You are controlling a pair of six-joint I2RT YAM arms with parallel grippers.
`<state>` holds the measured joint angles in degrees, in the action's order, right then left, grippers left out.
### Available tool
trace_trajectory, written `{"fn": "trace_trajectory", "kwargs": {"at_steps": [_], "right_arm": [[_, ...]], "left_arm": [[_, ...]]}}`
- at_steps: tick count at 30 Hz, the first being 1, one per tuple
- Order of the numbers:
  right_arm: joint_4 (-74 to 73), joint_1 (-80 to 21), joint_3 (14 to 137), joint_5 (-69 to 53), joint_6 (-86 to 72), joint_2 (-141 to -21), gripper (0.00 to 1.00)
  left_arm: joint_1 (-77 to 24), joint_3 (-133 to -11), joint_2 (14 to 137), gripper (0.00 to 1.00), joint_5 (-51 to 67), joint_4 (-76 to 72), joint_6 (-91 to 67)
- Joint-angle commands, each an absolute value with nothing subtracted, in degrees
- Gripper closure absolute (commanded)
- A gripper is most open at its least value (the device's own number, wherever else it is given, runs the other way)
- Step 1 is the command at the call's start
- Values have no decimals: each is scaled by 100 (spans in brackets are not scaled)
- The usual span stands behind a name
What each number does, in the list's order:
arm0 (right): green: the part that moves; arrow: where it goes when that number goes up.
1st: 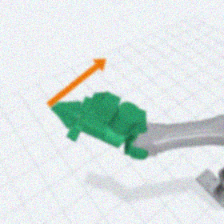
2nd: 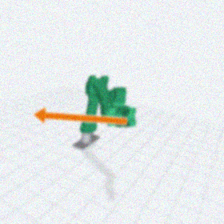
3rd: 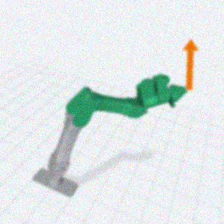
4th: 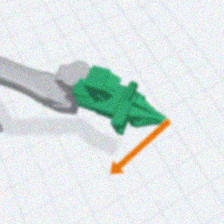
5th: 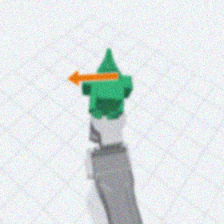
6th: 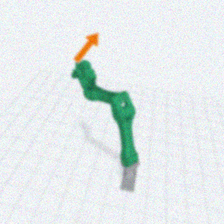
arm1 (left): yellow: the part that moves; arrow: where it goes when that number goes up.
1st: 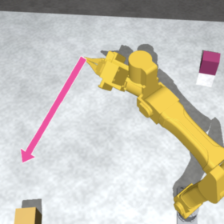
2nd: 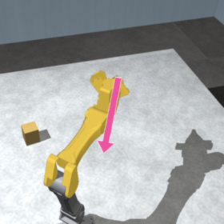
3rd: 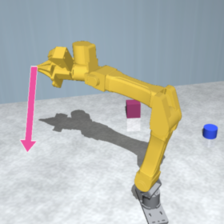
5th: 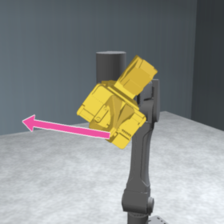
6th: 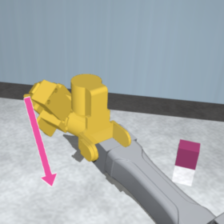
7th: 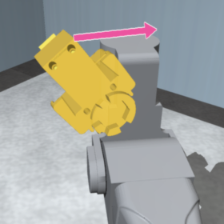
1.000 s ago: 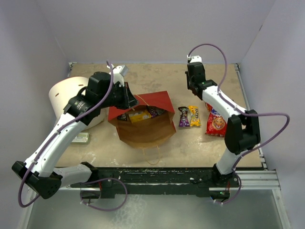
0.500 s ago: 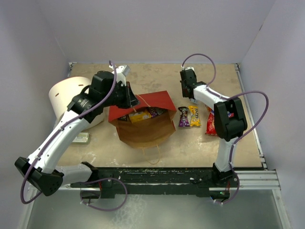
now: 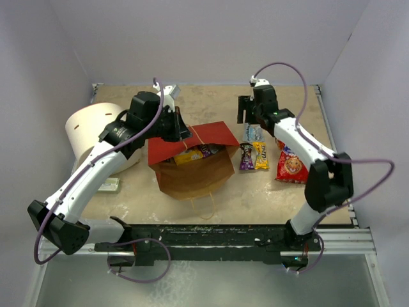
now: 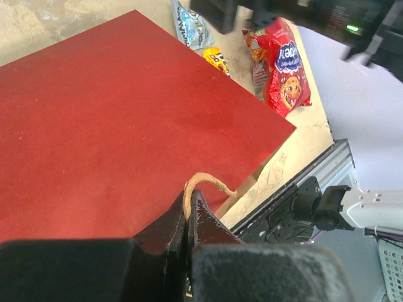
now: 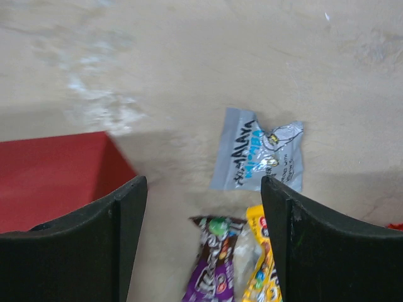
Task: Take the snacks out of the paper bag
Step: Place the snack at the center of the board, then take out the snack from the paper bag.
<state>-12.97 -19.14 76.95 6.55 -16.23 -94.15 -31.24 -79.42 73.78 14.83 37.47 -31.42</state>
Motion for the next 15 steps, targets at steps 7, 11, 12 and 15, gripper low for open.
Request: {"fn": "trace_trajectory", "kwargs": {"at_steps": [7,11,12,15], "right_arm": [[-1517,-1951,6082,-689,-1965,-7843,24],[-1854,-1951,5959,-1085,-1934,-7477,24],[-1952,-1951,6012,-1120,-1946,-7374,24],[-2076,-1951,6159,-1334,-1947,-7016,24]], "left_arm": [[-3076,-8103,7348,100,1700,3391,-3015],[-3072,-7992,7342,100,1707,3316,-3015],[-3068,-7990,7362,100,1721,3294,-3005],[-3067,-7991,7447,100,1776,3229,-3021]]}}
